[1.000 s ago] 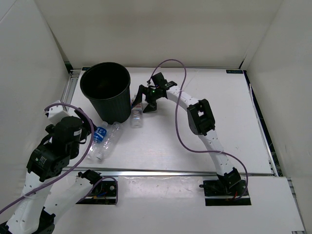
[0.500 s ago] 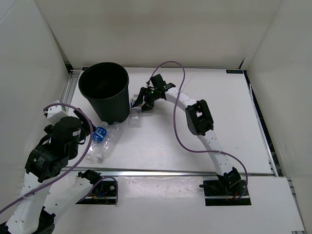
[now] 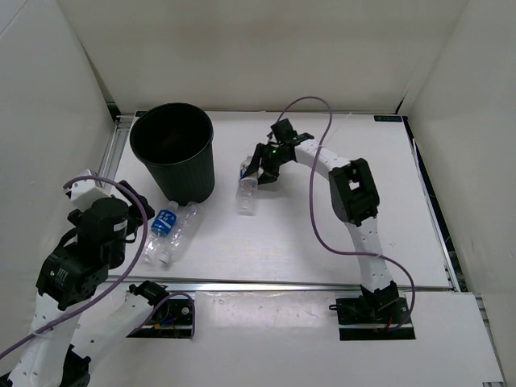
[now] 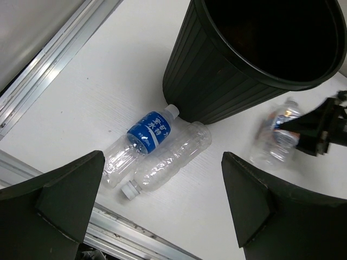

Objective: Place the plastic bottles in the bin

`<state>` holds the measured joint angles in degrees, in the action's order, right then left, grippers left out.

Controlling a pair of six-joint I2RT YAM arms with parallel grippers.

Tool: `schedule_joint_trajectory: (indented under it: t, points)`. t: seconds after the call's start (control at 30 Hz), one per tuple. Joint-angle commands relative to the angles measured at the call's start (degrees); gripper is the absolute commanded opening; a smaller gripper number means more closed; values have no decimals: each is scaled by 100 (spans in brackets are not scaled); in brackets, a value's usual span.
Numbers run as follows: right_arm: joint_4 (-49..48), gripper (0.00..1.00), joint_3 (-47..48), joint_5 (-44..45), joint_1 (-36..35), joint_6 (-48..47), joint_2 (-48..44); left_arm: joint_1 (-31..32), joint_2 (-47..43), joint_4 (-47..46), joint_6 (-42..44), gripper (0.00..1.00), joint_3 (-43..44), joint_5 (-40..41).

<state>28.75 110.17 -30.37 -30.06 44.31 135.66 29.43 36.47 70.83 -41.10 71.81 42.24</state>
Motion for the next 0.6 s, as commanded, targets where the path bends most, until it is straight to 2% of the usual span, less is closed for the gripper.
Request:
schedule_joint_trajectory:
  t: [0.0, 0.1, 0.2, 0.27, 0.3, 0.4, 0.57]
  points:
    - [174, 1, -83, 400, 168, -371, -1005, -16, -43, -254, 128, 100, -80, 179]
    - [175, 1, 205, 471, 220, -319, -1497, -16, -43, -403, 129, 100, -185, 179]
    - [9, 1, 908, 471, 220, -249, -1744, -16, -43, -552, 181, 100, -308, 48]
    - [-54, 1, 1425, 471, 220, -117, -1815, -16, 9, -605, 181, 100, -308, -83]
    - [-132, 1, 2029, 471, 220, -38, -1719, -16, 9, -605, 242, 100, -308, -84]
    - [-841, 3, 2901, 471, 98, 94, -1472, -16, 71, -605, 313, 100, -308, -242]
    - [-2004, 4, 3098, 750, -262, 578, -1262, -16, 71, -736, 515, 100, -308, -356]
